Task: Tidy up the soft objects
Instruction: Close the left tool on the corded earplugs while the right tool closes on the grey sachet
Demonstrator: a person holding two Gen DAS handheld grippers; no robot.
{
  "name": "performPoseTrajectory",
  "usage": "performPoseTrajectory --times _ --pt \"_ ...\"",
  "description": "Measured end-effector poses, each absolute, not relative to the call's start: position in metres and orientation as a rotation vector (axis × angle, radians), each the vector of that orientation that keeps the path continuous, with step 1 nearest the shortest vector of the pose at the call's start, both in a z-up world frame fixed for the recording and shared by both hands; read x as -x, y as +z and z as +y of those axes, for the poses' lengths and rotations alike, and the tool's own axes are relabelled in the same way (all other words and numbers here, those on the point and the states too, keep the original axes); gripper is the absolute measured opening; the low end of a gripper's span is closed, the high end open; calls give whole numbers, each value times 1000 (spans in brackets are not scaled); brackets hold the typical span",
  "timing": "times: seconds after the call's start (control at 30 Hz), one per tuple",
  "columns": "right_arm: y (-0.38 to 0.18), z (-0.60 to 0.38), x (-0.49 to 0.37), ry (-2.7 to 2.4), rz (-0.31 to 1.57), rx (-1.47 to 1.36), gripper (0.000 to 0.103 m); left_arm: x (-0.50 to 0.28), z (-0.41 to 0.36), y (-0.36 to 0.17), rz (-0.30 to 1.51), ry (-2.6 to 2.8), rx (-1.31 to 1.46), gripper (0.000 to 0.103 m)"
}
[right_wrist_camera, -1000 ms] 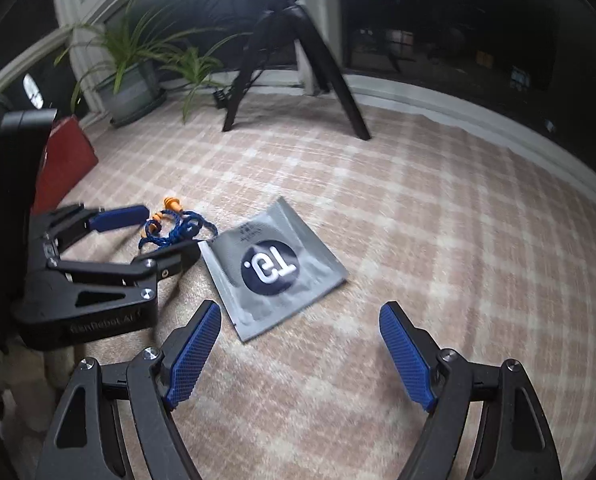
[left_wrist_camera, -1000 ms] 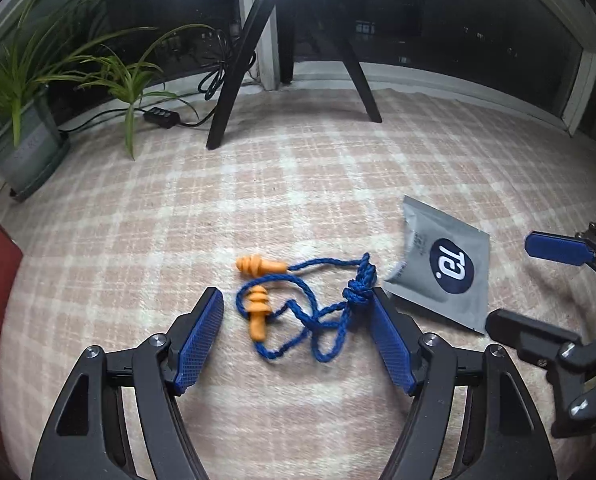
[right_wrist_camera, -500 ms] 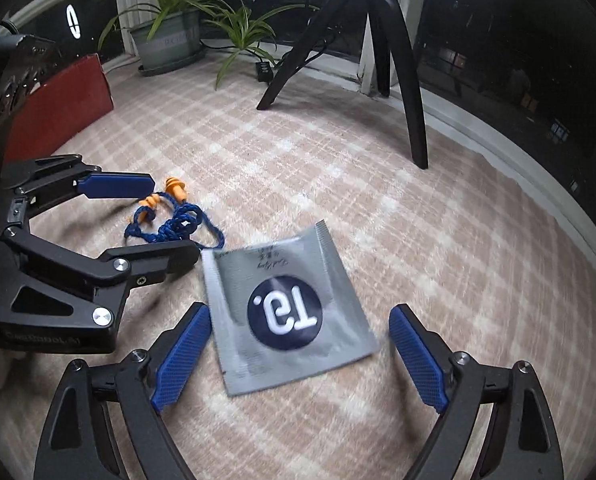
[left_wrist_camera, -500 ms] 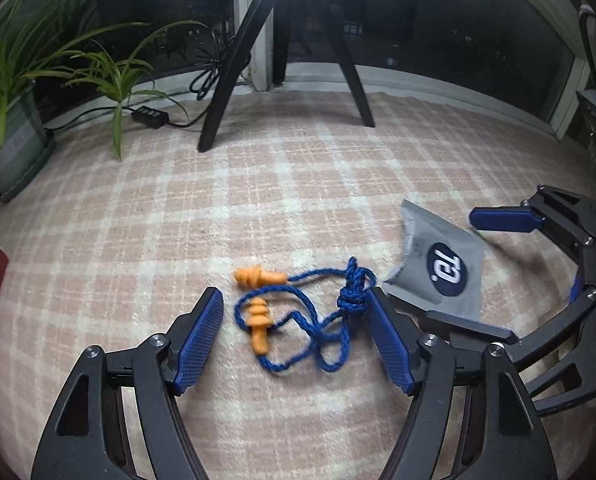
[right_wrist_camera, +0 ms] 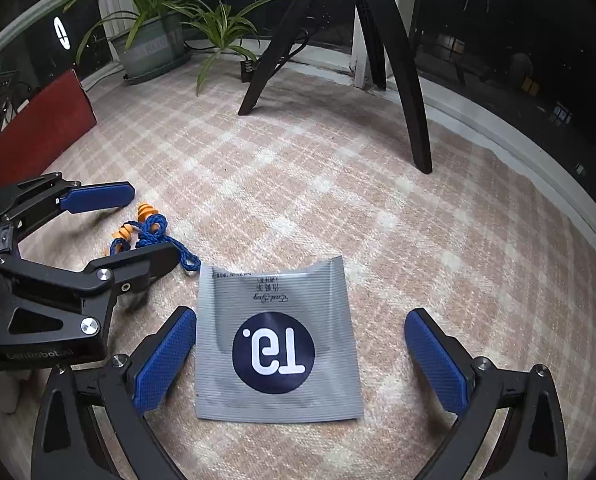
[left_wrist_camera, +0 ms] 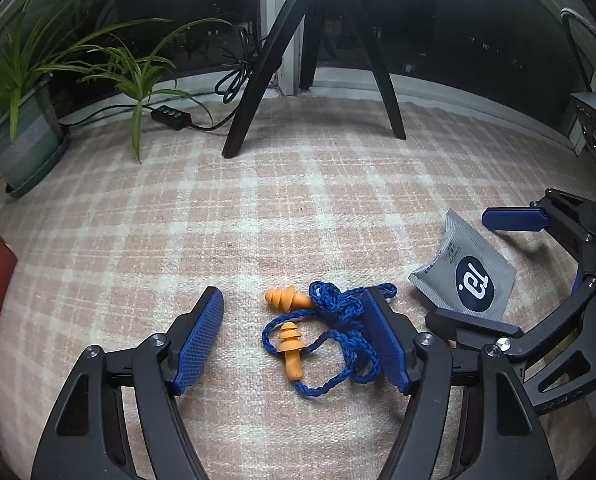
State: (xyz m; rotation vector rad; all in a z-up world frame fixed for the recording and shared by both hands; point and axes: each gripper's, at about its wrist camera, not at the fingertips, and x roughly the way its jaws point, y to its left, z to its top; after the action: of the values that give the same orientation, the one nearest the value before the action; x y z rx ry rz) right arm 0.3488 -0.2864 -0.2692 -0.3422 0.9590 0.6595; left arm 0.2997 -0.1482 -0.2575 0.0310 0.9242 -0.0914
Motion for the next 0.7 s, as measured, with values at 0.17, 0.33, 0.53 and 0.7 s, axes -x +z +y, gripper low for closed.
performPoseTrajectory --times 0.17,0.33,0.53,0.7 --pt "-267 -286 -344 673 940 343 84 -296 -146 -256 917 -90 -15 64" --pt "-262 -289 -337 676 919 334 65 -287 -144 -257 909 -89 -10 54" --pt "-260 -291 -333 675 912 320 52 -276 -135 -256 900 -88 32 31" --pt "-259 -295 -333 665 918 292 48 -273 -134 -254 899 -93 52 18"
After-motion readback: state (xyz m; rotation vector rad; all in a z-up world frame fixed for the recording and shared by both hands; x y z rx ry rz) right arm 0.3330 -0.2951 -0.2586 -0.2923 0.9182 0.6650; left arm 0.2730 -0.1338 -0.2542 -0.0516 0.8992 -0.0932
